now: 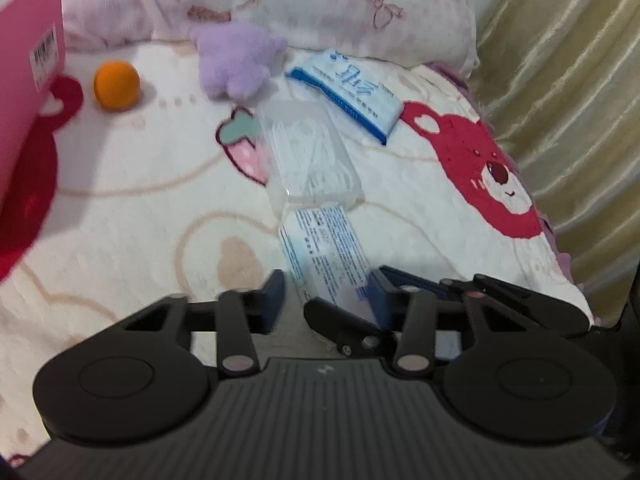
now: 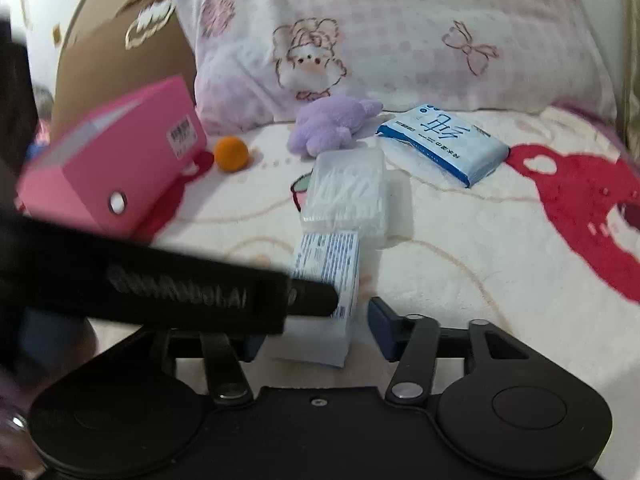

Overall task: Organize objects
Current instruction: 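Lower the left tool onto the white boxed tube and close on it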

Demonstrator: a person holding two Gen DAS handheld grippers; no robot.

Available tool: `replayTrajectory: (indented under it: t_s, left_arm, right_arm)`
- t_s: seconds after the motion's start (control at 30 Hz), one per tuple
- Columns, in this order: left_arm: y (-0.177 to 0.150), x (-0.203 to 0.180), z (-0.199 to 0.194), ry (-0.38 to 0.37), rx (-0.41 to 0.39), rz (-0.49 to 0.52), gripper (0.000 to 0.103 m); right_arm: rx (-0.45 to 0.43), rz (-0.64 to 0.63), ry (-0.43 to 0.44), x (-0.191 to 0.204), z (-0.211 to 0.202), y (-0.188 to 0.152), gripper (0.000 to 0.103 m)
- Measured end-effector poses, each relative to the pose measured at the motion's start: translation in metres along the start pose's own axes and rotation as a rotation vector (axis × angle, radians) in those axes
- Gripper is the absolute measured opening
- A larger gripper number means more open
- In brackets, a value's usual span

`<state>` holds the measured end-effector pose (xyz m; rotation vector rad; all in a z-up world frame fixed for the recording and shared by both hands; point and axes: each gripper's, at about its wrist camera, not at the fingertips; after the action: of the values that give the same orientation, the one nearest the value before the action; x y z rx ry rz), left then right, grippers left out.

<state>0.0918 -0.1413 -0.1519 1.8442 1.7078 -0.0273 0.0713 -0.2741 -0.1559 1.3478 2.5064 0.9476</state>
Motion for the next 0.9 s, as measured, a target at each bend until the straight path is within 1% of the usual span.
replayTrajectory:
  t_s: [0.03,0.07,0.17,0.27,0.37,0.43,0.47,0.53,0.6,0.67,0.73,0.8,0.9]
  left_arm:
    - [0.001,0.001,0.002,-0.019,0.020,-0.007,0.032]
    - [0.000,0.001,0.003,-0.018,0.028,0.000,0.031]
    - [-0.001,-0.004,0.005,-0.001,0.031,0.042,0.031]
    - [0.000,-0.008,0.009,0.014,0.039,0.042,0.031]
    - [0.000,-0.008,0.013,0.023,0.044,0.041,0.034]
    - [-0.001,-0.009,0.014,0.023,0.036,0.036,0.035]
    - [-0.003,-0.009,0.014,0.018,0.024,0.030,0.037]
    - [-0.006,-0.010,0.014,0.019,0.006,-0.006,0.039]
    - [-0.009,-0.015,0.014,0.038,-0.015,-0.005,0.039]
    - [-0.011,-0.015,0.012,0.038,-0.026,-0.005,0.039]
    - [-0.012,-0.013,0.009,0.027,-0.029,-0.020,0.035]
    - [-0.012,-0.014,0.007,0.047,-0.013,0.007,0.031]
    - [-0.012,-0.015,0.001,0.053,-0.006,0.010,0.030]
  right_arm:
    - [0.021,0.009,0.018,-0.002,0.003,0.000,0.051]
    - [0.033,0.013,0.023,-0.003,0.005,0.000,0.050]
    - [0.047,-0.003,0.016,-0.001,0.008,-0.002,0.049]
    - [0.059,-0.006,0.017,-0.003,0.010,-0.001,0.049]
    - [0.061,-0.022,0.012,-0.003,0.012,-0.002,0.049]
    - [0.063,-0.046,0.001,-0.002,0.013,-0.003,0.050]
    - [0.063,-0.049,-0.001,-0.001,0.013,-0.003,0.050]
    - [0.048,-0.045,0.002,-0.001,0.013,-0.005,0.053]
    - [0.040,-0.062,-0.006,0.002,0.012,-0.007,0.053]
    - [0.038,-0.065,-0.008,0.003,0.011,-0.007,0.053]
    - [0.042,-0.054,0.007,0.000,0.009,-0.006,0.053]
    - [0.057,-0.049,0.012,-0.001,0.009,-0.004,0.054]
    - [0.051,-0.056,0.017,0.003,0.007,-0.005,0.054]
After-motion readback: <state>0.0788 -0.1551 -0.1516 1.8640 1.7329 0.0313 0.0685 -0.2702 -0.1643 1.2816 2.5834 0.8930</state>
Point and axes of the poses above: each gripper's, at about its wrist camera, not at the fingertips, and z roughly the way its jaws point, x to its left, y to its top, and after that the axes turned 11 degrees about x, right-handed
